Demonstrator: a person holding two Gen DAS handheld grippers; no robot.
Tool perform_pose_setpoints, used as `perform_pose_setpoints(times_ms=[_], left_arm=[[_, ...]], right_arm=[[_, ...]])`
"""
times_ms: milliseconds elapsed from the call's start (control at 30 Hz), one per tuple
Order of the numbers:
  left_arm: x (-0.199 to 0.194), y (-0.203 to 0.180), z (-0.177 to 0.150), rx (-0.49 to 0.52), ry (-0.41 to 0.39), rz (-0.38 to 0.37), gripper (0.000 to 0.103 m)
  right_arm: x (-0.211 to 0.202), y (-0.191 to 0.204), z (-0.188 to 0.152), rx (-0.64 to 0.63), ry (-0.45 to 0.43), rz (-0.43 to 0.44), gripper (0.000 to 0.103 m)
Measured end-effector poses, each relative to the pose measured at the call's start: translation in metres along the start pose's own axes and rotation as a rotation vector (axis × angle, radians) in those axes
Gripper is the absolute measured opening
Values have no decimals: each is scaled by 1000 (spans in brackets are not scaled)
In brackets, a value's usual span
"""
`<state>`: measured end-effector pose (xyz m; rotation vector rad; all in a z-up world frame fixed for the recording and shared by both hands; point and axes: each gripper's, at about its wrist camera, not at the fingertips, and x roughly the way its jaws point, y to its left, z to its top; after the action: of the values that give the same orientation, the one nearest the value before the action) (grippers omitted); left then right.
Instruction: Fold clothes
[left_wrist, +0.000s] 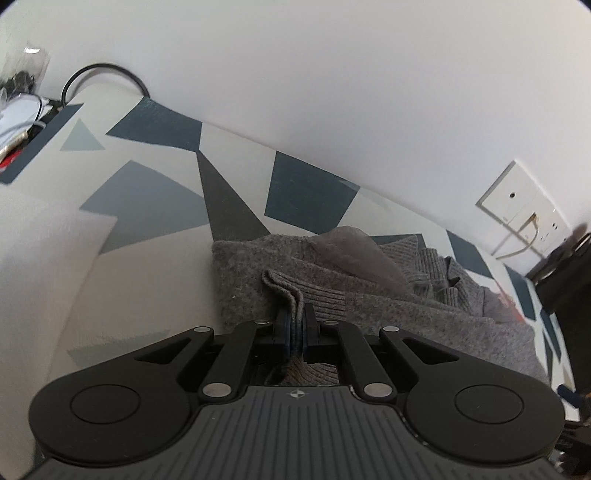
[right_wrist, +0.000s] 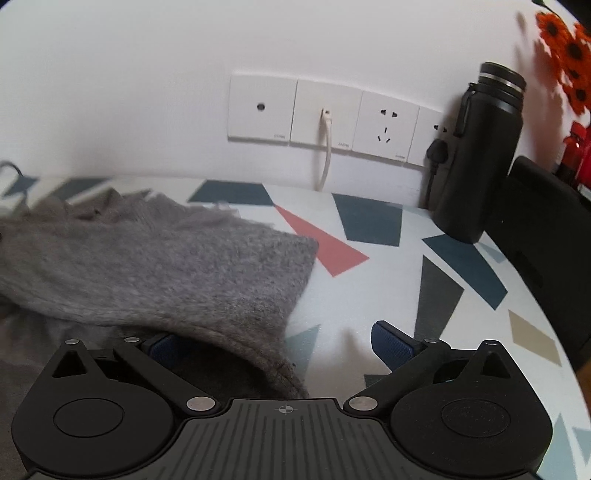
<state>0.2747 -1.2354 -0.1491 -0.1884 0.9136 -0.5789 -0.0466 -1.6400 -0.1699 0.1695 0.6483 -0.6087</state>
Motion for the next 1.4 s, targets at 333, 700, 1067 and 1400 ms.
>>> perform_pose_setpoints(times_ms=[333,700,1067,1400], left_arm=[[-9,-7,1,20,1,27,28],[-12,-5,-5,36,14,32,39],[-6,-11,-6,86,9,67,40],[-25,-33,-5,126,-36,124,77]], right_arm=[[-33,-31,13,213,-121,1,102],[-5,-27,1,193,-21,-18,102],[23,-20,-11,140,80,-30,102],[22,-25,-14,159,70,-21,102]])
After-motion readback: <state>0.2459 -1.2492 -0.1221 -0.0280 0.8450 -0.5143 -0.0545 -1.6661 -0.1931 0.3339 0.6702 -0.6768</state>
